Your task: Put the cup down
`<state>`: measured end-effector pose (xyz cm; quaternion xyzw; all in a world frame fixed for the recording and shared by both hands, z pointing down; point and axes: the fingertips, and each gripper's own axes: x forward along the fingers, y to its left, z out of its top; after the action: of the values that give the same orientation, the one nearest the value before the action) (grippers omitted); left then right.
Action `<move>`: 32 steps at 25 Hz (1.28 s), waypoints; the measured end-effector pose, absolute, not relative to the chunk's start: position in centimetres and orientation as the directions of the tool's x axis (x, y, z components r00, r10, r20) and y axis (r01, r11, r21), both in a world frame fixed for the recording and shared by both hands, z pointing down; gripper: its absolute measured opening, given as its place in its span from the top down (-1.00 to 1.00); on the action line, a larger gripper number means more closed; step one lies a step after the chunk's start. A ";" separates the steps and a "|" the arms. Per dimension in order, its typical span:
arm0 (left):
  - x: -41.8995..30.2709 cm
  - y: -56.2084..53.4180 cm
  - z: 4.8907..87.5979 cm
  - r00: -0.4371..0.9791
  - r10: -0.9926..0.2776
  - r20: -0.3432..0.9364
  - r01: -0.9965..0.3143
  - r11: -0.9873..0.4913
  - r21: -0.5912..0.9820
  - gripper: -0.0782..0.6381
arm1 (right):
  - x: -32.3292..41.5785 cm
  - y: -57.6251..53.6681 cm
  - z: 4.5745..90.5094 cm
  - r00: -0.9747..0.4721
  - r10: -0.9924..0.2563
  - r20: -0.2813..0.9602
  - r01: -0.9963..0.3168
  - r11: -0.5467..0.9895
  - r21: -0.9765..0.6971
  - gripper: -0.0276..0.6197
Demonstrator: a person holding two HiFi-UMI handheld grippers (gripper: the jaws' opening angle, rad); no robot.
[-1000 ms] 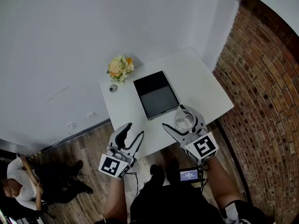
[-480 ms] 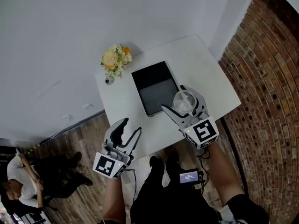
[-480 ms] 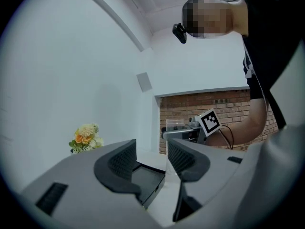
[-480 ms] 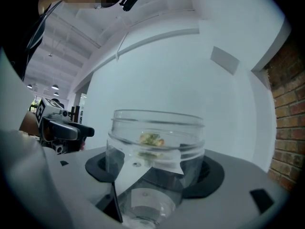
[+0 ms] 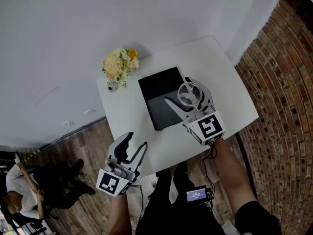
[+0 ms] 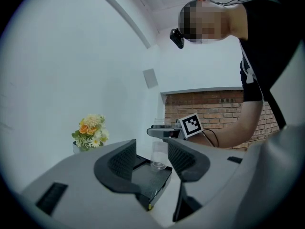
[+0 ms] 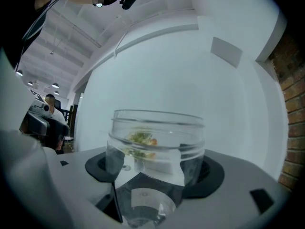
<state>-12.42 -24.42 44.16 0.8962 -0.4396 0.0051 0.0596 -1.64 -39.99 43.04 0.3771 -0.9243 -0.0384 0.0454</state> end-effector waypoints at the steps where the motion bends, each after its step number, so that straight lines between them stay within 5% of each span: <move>1: -12.5 -24.7 44.3 0.610 -0.790 0.061 -0.791 -0.603 0.104 0.19 | -1.9 -40.5 43.3 -0.713 -0.699 0.056 -0.691 0.715 0.108 -0.27; 32: -13.9 -27.0 48.0 0.548 -0.832 0.084 -0.831 -0.530 0.169 0.19 | -5.5 -52.1 45.4 -0.703 -0.711 0.016 -0.701 0.697 0.149 -0.27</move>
<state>-13.90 -27.05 47.95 0.8747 -0.4754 -0.0036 0.0946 -5.50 -52.08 45.38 0.3836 -0.9204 -0.0658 0.0364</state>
